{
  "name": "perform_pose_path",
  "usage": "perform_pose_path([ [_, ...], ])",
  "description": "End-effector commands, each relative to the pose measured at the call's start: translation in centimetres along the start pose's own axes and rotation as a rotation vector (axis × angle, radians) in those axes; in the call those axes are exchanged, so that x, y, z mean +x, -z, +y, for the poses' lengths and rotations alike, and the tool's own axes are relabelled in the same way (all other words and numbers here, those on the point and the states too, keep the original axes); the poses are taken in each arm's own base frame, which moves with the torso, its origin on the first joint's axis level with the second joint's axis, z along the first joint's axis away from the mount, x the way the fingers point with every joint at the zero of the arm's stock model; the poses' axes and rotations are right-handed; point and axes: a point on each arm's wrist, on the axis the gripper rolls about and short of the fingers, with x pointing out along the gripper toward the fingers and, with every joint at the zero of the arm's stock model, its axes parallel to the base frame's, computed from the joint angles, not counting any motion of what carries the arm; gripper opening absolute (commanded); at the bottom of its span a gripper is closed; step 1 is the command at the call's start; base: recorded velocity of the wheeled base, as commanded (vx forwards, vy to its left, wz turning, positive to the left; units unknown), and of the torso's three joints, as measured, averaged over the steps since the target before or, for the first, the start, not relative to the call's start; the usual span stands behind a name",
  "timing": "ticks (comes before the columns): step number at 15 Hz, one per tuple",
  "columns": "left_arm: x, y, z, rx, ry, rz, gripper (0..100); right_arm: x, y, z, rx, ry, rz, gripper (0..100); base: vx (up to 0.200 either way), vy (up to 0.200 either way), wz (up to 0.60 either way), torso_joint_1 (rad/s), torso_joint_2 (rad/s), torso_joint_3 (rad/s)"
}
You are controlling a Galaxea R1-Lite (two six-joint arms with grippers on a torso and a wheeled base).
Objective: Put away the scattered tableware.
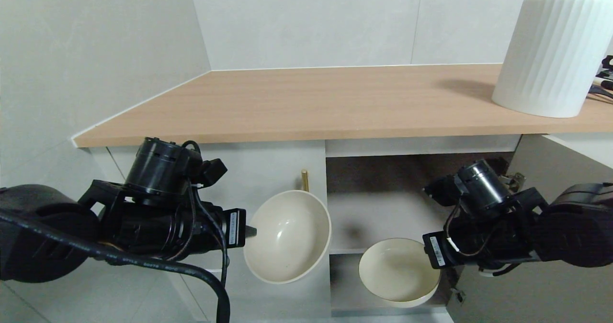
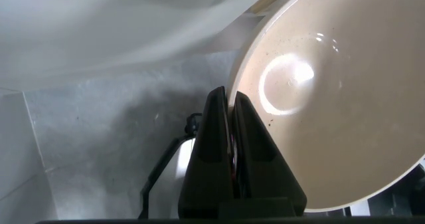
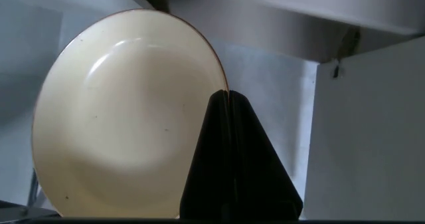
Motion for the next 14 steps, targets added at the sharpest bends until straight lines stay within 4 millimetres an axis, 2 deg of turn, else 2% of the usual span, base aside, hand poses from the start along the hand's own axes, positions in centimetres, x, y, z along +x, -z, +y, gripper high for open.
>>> perform_pose_path([
  [1, 0.2, 0.0, 0.1, -0.002, -0.003, 0.006, 0, 3.0, 0.6, 0.3, -0.007, 0.011, 0.061, 0, 0.000, 0.000, 0.00, 0.000, 0.00, 0.000],
  [4, 0.4, 0.1, 0.1, 0.000, -0.005, 0.012, 0, 6.8, 1.1, 0.6, 0.002, 0.020, 0.073, 0, 0.000, 0.000, 0.00, 0.000, 0.00, 0.000],
  [5, 0.4, 0.1, 0.1, -0.001, -0.006, 0.012, 0, 7.5, 1.1, 0.6, 0.009, 0.018, 0.056, 0, 0.000, 0.000, 0.00, 0.000, 0.00, 0.000],
  [8, 0.6, 0.1, 0.2, -0.004, -0.009, 0.019, 0, 11.3, 1.0, 0.6, 0.134, 0.045, -0.046, 0, 0.000, 0.000, 0.00, 0.000, 0.00, 0.000],
  [14, 0.7, 0.2, 0.1, -0.001, -0.009, 0.021, 0, 15.3, -0.4, -2.5, 0.235, 0.185, -0.222, 0, 0.000, 0.000, 0.00, 0.000, 0.00, 0.000],
])
